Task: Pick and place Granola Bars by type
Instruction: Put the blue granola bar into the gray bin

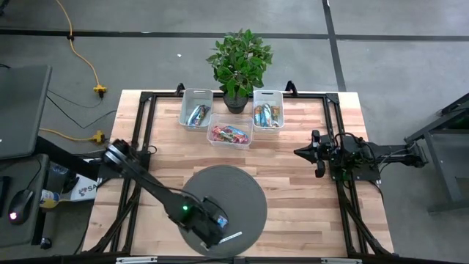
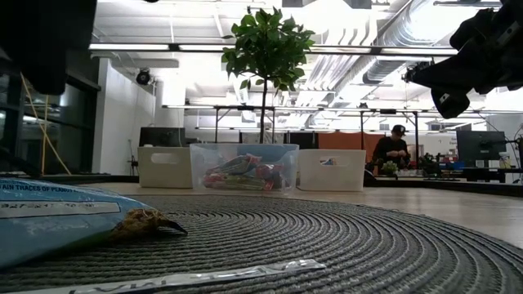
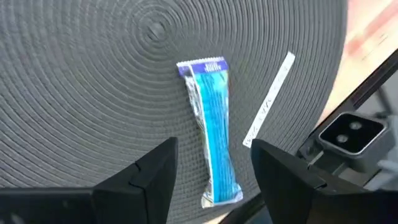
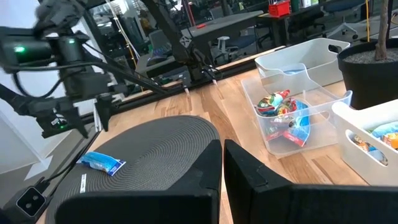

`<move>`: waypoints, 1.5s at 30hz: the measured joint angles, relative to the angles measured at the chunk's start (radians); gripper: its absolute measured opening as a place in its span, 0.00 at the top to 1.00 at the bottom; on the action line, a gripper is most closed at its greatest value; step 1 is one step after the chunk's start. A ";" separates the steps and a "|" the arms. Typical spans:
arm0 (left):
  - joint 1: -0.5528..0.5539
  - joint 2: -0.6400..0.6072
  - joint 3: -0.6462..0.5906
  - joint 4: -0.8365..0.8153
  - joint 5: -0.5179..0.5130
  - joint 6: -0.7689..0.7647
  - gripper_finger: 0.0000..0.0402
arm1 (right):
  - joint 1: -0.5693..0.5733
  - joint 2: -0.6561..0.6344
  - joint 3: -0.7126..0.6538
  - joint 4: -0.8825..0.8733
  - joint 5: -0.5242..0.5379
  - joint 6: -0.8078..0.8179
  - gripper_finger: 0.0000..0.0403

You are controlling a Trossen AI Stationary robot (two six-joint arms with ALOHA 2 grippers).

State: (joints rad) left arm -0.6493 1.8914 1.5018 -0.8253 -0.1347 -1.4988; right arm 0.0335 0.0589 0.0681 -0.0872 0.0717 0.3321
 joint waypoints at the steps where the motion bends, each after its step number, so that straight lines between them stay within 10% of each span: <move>1: 0.003 0.019 0.030 -0.030 0.007 0.005 0.50 | 0.000 0.000 0.000 0.000 0.000 0.000 1.00; 45: 0.016 0.297 0.161 0.001 0.120 0.151 0.53 | 0.000 0.046 0.000 -0.006 0.000 0.000 1.00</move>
State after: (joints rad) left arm -0.6330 2.1884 1.6627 -0.8243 -0.0144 -1.3482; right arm 0.0337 0.1051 0.0681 -0.0933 0.0715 0.3321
